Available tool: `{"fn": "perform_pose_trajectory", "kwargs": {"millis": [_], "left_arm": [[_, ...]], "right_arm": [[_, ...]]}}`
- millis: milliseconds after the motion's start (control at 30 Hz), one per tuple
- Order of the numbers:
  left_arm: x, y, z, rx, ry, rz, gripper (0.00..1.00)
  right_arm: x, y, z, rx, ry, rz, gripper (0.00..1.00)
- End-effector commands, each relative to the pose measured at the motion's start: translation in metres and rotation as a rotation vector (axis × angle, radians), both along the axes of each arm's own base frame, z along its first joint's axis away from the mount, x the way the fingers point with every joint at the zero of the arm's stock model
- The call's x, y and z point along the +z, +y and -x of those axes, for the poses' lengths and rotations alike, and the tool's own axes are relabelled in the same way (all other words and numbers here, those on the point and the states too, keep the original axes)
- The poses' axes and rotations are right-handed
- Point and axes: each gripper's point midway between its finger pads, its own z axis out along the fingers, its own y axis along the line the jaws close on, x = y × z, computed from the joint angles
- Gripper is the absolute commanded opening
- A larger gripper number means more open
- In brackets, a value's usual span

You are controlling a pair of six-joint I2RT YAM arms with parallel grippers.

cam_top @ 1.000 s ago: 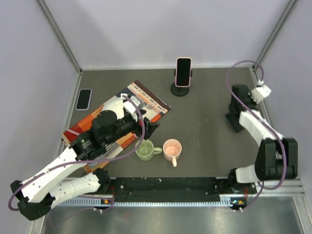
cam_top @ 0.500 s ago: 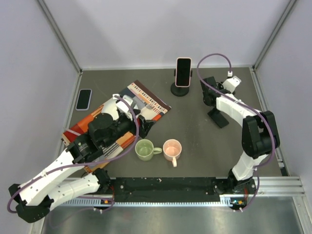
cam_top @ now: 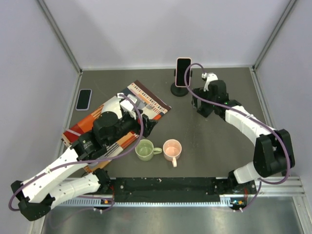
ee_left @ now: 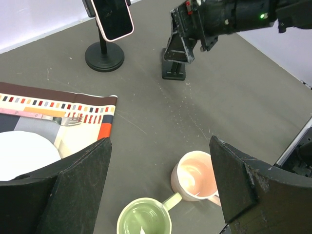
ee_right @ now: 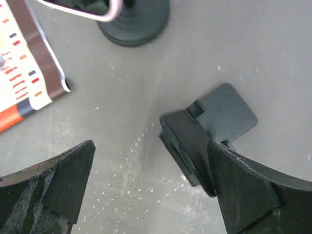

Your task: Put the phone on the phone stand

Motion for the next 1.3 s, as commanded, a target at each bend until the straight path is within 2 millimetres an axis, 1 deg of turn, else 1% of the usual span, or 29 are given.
{"fn": "perform_pose_trajectory", "kwargs": {"millis": [0,33,67,100,133,167,200,267,300,333,367,400,467,500,567,600,667,700,733,767,800,867,933,1033,1133,1200,1233,1267], "left_arm": [[0.010,-0.011,-0.002,-0.027,-0.020,0.044,0.86],[0.012,-0.012,-0.001,-0.035,-0.025,0.043,0.86],[0.012,-0.011,0.000,-0.035,-0.026,0.041,0.86],[0.013,-0.011,0.000,-0.034,-0.027,0.040,0.86],[0.014,-0.009,0.000,-0.033,-0.033,0.042,0.86],[0.014,-0.008,0.001,-0.032,-0.035,0.040,0.86],[0.013,-0.007,0.002,-0.033,-0.032,0.036,0.86],[0.008,-0.007,0.001,-0.032,-0.026,0.029,0.87],[0.008,-0.008,0.003,-0.038,-0.026,0.030,0.87],[0.007,-0.008,0.003,-0.041,-0.024,0.029,0.87],[0.006,-0.009,0.003,-0.042,-0.025,0.030,0.87],[0.005,-0.009,0.002,-0.042,-0.023,0.028,0.87],[0.007,-0.009,0.003,-0.044,-0.030,0.032,0.86],[0.009,-0.007,0.003,-0.040,-0.037,0.036,0.86],[0.011,-0.005,0.003,-0.035,-0.043,0.036,0.86],[0.012,-0.002,0.003,-0.027,-0.048,0.038,0.86],[0.010,0.001,0.005,-0.023,-0.046,0.029,0.86],[0.010,0.004,0.006,-0.017,-0.048,0.031,0.86],[0.008,0.005,0.006,-0.014,-0.047,0.028,0.86],[0.007,0.006,0.006,-0.011,-0.045,0.025,0.87],[0.008,0.007,0.007,-0.010,-0.047,0.025,0.87],[0.007,0.008,0.007,-0.008,-0.047,0.022,0.87],[0.007,0.008,0.006,-0.005,-0.048,0.020,0.87],[0.009,0.007,0.006,-0.011,-0.049,0.023,0.87],[0.011,0.007,0.006,-0.011,-0.055,0.022,0.87],[0.012,0.008,0.006,-0.006,-0.058,0.028,0.87],[0.013,0.008,0.007,-0.010,-0.057,0.030,0.87],[0.013,0.008,0.007,-0.012,-0.057,0.031,0.87]], "right_arm": [[0.040,0.008,-0.013,0.217,-0.145,-0.016,0.97],[0.036,-0.001,-0.013,0.178,-0.106,-0.033,0.97],[0.040,-0.013,-0.016,0.136,-0.105,-0.076,0.97],[0.040,-0.013,-0.013,0.110,-0.094,-0.136,0.97],[0.043,-0.011,-0.010,0.120,-0.102,-0.170,0.97],[0.044,-0.010,-0.004,0.123,-0.116,-0.187,0.97],[0.044,-0.012,-0.002,0.094,-0.115,-0.206,0.97],[0.038,-0.023,-0.001,-0.037,-0.076,-0.243,0.95],[0.033,-0.028,-0.001,-0.144,-0.034,-0.296,0.93],[0.032,-0.025,0.000,-0.166,-0.010,-0.320,0.93],[0.030,-0.022,0.002,-0.186,0.010,-0.329,0.93],[0.026,-0.019,0.004,-0.259,0.012,-0.303,0.93],[0.022,-0.014,0.009,-0.289,0.006,-0.264,0.94],[0.018,-0.019,0.011,-0.347,0.000,-0.224,0.95],[0.012,-0.022,0.013,-0.385,0.013,-0.226,0.95],[0.012,-0.024,0.013,-0.396,0.014,-0.227,0.97],[0.008,-0.022,0.011,-0.362,0.011,-0.208,0.97],[0.011,-0.020,0.008,-0.335,-0.007,-0.200,0.97],[0.007,-0.018,0.007,-0.317,-0.004,-0.197,0.97],[0.007,-0.014,0.007,-0.298,0.001,-0.204,0.97],[0.007,-0.005,0.007,-0.262,0.016,-0.231,0.96],[0.006,0.005,0.006,-0.247,0.033,-0.267,0.94],[0.006,0.006,0.005,-0.258,0.022,-0.275,0.94],[0.009,0.005,0.000,-0.274,0.006,-0.279,0.94],[0.011,-0.009,-0.006,-0.317,-0.034,-0.224,0.95],[0.015,-0.017,-0.019,-0.321,-0.090,-0.203,0.95],[0.013,-0.022,-0.023,-0.325,-0.099,-0.199,0.96],[0.020,-0.022,-0.033,-0.305,-0.141,-0.214,0.95]]}}
